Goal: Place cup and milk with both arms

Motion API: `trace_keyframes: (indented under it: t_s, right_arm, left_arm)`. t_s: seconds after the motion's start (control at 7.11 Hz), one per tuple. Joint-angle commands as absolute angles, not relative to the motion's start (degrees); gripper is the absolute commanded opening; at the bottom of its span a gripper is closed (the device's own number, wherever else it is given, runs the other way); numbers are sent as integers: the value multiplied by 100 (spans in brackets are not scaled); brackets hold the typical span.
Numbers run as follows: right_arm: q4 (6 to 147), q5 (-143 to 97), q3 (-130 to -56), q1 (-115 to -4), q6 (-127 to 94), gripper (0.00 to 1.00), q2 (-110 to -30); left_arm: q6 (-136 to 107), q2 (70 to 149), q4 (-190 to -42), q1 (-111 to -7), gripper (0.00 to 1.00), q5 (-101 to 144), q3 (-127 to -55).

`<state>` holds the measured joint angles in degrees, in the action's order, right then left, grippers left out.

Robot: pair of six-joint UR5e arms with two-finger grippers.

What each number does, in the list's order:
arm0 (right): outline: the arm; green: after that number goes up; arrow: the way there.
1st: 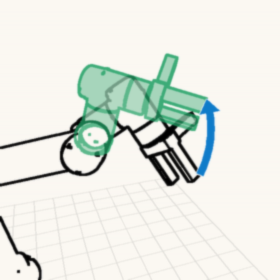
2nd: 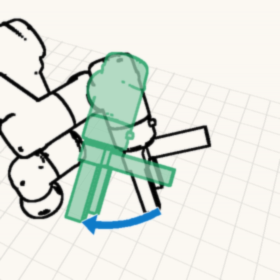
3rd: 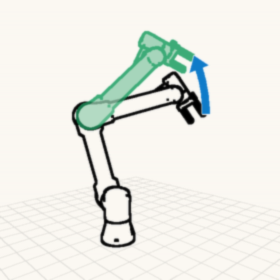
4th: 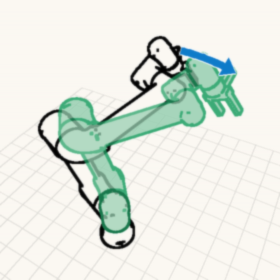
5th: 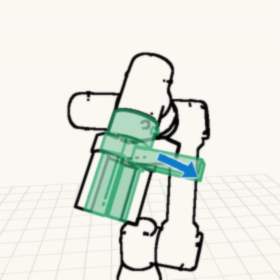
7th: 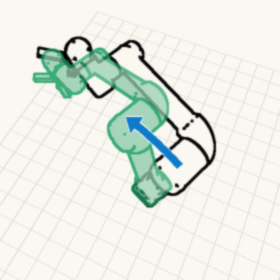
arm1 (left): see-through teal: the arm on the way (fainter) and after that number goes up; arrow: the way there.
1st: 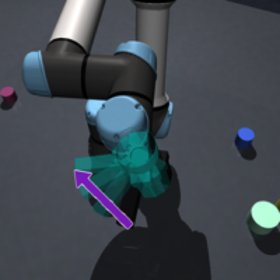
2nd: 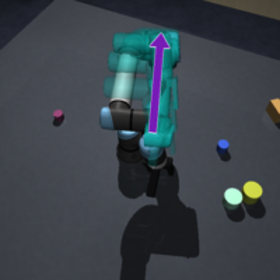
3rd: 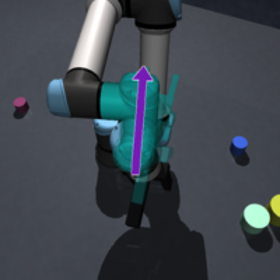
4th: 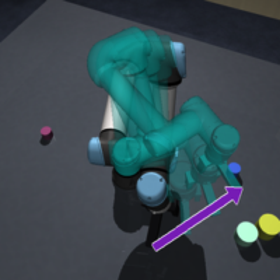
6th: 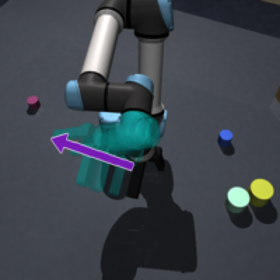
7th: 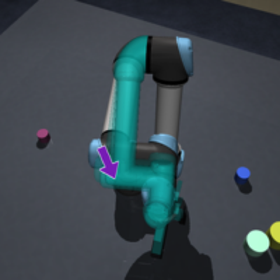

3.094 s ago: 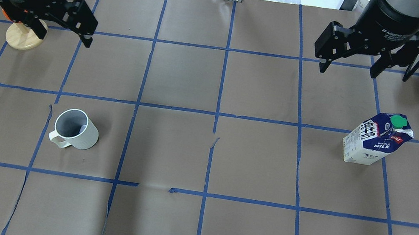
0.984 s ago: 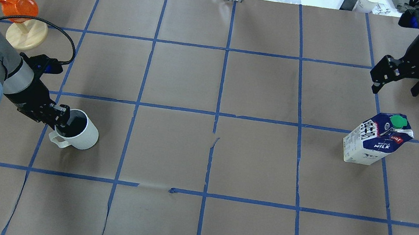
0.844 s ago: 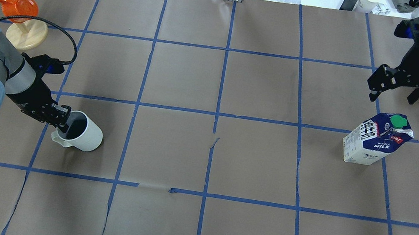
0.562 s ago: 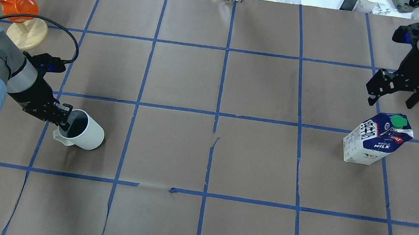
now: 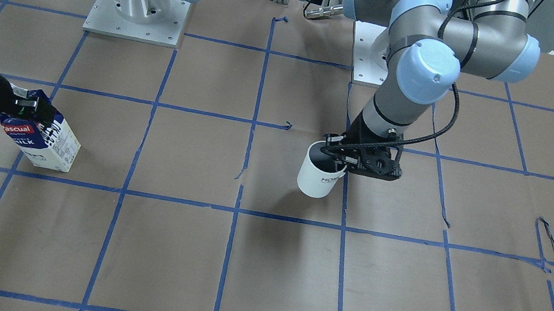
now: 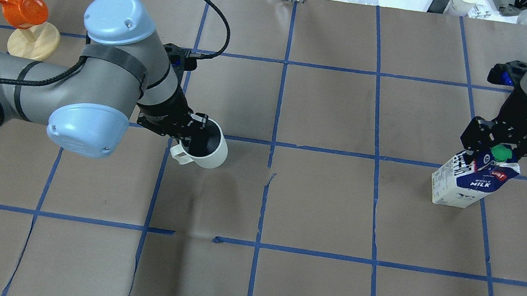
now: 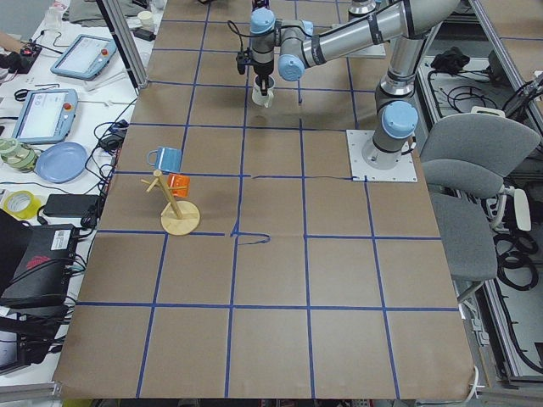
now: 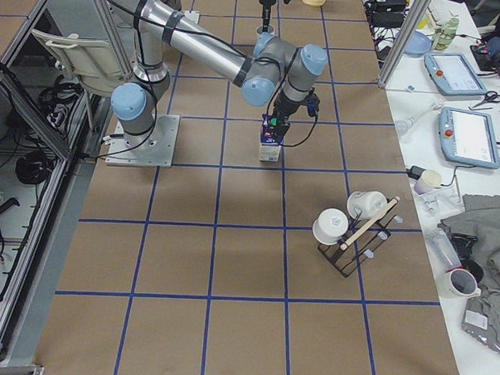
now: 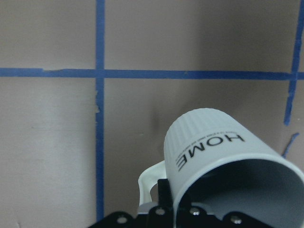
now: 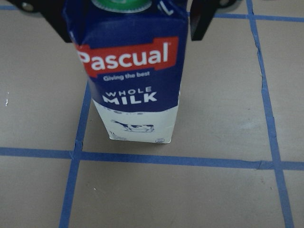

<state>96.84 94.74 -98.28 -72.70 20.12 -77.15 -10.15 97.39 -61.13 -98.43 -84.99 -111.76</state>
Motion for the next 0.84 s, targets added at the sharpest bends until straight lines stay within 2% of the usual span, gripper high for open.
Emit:
trace_keyframes:
  t_s: [0.0, 0.14, 0.28, 0.56, 0.7]
  right_arm:
    - [9615, 9466, -9835, -7277, 2039, 51, -7752]
    - [9598, 9466, -9818, -7277, 2074, 33, -7761]
    - [9398, 9475, -9765, -7277, 2109, 26, -7761]
    - [9195, 9422, -9564, -7330, 2101, 24, -7848]
    - [8993, 9387, -9362, -7434, 2057, 24, -7857]
  left_arm:
    - [-2356, 10044, -5654, -10552, 0, -8534, -11092]
    - [-2669, 10220, -5556, -10730, 0, -8552, -11092]
    - [-3063, 10352, -5328, -10827, 0, -8534, -11092]
    - [-3402, 10459, -5212, -10951, 0, -8578, -11092]
    - [-3332, 10476, -5229, -10951, 6, -8569, -11109]
